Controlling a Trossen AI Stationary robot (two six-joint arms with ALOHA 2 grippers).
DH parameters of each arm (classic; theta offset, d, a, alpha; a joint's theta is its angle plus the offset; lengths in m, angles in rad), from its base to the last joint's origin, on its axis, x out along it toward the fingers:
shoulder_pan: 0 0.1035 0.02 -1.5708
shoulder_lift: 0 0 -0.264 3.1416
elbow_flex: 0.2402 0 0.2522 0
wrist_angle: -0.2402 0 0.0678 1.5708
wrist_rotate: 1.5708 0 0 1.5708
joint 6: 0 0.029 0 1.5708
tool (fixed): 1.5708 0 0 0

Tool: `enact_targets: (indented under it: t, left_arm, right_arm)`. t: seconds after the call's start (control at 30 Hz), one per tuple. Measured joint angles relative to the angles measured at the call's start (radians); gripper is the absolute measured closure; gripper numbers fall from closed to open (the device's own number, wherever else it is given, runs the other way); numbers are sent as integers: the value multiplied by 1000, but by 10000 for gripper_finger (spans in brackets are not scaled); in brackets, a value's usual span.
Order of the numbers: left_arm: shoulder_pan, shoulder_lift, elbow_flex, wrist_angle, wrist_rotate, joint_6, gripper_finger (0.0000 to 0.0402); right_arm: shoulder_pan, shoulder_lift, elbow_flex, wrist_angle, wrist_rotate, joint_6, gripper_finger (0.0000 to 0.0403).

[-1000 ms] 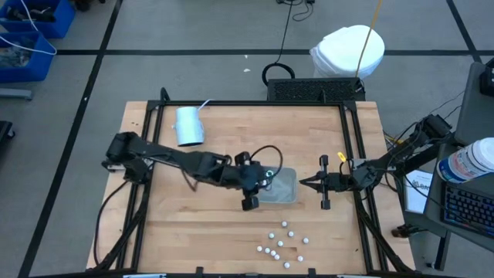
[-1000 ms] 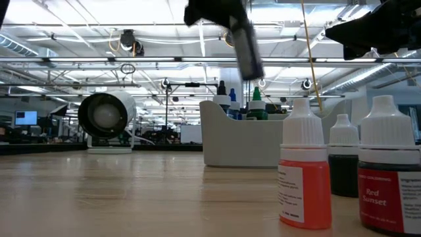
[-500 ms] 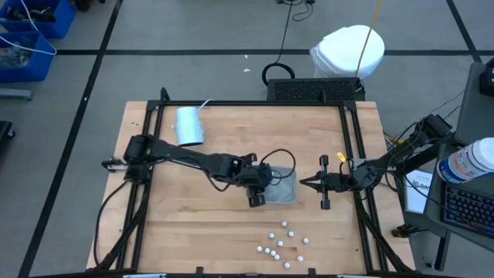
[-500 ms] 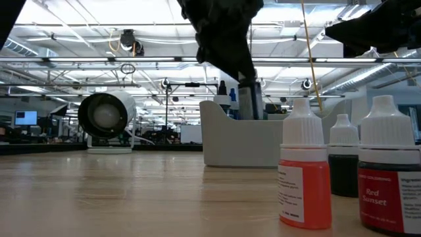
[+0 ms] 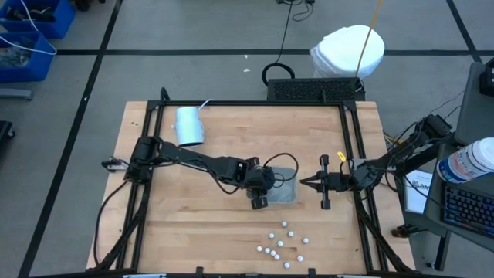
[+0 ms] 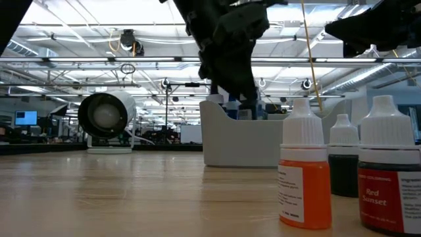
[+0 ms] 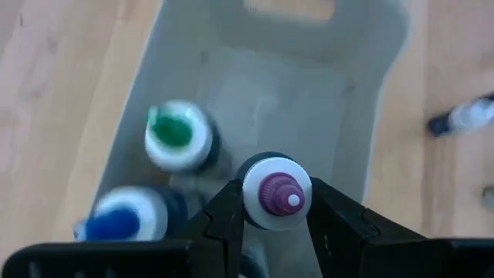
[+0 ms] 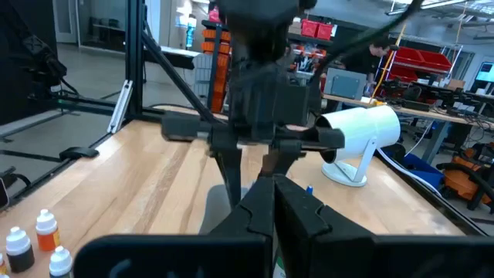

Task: Pick & Place food coloring
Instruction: Put the large purple food coloring bottle into the gray bin

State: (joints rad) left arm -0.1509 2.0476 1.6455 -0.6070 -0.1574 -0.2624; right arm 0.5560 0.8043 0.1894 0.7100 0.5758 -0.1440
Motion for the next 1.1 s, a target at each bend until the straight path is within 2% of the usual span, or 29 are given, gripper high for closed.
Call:
enact_targets:
  t: [0.83,0.93,1.1]
  left_arm:
    - [5,16,0,12,-3,8,282]
    - [6,17,0,21,1,10,257]
    - [6,15,-1,26,52,45,184]
  right_arm:
    - [0,2,0,16,-1,-1,403]
    - [0,2,0,16,-1,-2,403]
    - [0,2,0,15,-1,-2,403]
